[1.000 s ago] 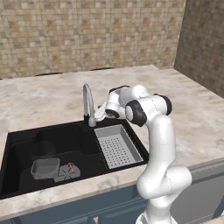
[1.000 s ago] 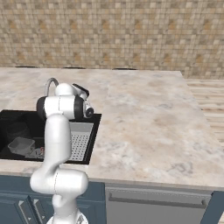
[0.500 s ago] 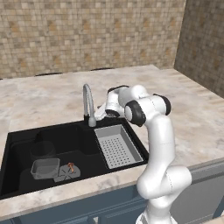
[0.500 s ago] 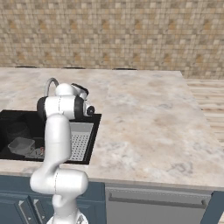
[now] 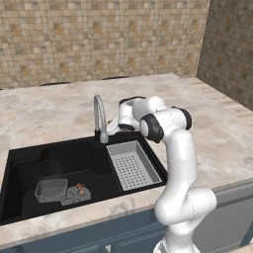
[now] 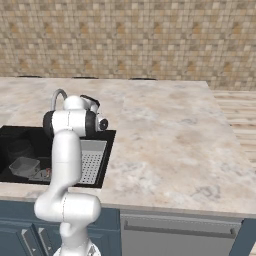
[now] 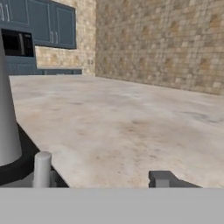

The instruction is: Pick the tupperware and jar and place them in the sink. Then turn on the water.

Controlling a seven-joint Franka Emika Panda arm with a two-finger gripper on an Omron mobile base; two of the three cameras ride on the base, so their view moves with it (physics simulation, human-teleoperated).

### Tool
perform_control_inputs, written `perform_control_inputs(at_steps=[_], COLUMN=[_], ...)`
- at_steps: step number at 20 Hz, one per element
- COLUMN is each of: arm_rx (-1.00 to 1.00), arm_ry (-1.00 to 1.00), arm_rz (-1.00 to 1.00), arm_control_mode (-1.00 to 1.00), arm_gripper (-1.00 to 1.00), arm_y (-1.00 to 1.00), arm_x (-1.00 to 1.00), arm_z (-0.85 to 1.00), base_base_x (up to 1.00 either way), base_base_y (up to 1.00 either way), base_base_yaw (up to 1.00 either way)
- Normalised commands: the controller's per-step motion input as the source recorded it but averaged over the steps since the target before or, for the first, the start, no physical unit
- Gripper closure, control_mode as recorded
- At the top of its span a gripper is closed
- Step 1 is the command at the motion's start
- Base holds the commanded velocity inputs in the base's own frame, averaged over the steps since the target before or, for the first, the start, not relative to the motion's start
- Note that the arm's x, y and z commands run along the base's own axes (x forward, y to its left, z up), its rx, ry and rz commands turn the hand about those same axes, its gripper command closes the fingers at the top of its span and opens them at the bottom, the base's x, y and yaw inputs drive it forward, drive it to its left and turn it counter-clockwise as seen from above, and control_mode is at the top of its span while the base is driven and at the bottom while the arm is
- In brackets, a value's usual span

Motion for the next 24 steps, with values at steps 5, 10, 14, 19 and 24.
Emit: perform_control_inputs(at_steps=[5,10,14,19,24], arm_rx=[-0.04,0.01,0.06,0.13,0.15], arm_ry=[0.02,0.05,0.03,0.04,0.1], arm_rz=[0.0,0.0,-0.03,-0.12,-0.17], arm_control_mode=[-1.0,-1.0,-1.0,-1.0,-1.0], arm_gripper=[1.0,1.0,1.0,1.0,1.0], arm_y=[0.09,-0.07,-0.43,-0.75,-0.94], arm_x=[0.03,0.16,0.03,0.0,0.0], arm_z=[-0.13,-0.13,-0.05,-0.03,-0.08], base_base_x=[0.0,0.0,0.0,0.0,0.0], base_base_y=[0.0,0.0,0.0,0.0,0.0], base_base_yaw=[0.0,0.0,0.0,0.0,0.0])
